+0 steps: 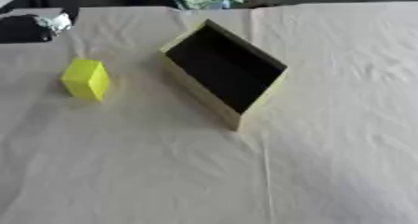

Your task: Pick up objects on the table and place them in the box.

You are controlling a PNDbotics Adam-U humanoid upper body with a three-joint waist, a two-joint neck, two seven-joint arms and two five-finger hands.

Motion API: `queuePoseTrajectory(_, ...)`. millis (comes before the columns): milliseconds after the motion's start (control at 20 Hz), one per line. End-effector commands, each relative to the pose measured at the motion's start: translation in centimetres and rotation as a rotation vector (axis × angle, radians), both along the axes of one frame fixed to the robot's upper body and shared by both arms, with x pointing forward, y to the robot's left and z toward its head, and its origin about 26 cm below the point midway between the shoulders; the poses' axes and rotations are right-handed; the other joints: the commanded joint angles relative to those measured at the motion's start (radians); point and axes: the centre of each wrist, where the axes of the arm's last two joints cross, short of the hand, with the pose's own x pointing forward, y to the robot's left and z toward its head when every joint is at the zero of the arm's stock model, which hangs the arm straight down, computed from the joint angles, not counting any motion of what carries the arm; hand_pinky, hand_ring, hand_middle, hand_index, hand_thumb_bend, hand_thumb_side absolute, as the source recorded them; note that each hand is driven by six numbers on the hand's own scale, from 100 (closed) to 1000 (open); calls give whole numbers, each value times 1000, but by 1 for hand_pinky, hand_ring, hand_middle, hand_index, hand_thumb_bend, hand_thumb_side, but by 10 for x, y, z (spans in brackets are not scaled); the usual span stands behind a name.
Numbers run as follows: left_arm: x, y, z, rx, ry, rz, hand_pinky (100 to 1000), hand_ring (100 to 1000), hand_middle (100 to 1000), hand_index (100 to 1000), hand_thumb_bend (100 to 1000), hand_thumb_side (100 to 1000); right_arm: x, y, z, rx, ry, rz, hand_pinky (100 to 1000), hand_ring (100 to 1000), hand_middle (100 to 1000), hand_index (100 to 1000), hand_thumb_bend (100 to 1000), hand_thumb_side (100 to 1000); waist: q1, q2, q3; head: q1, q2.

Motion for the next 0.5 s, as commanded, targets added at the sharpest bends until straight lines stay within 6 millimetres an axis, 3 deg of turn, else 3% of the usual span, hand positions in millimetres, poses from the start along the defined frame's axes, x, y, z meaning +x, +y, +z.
queuePoseTrajectory(50,7,8,10,109,89,21,946,888,823,889,388,771,-4,1,9,-17,-32,12,745,762,551,825,100,717,7,-38,-2,8,5)
queuePoseTrajectory(200,10,9,11,129,124,17,946,888,823,889,388,771,-4,1,9,-18,-31,13,745,762,551,825,100,717,8,-38,-2,9,5)
queuePoseTrajectory(250,11,10,11,136,129,18,971,918,853,899,494,705,-4,2,9,-18,-31,14,745,762,550,825,100,718,9,-38,-3,10,4)
queuePoseTrajectory(500,19,15,15,266,203,70,989,946,900,917,541,660,-4,3,9,-24,-25,20,745,760,549,825,100,718,17,-38,-8,12,0)
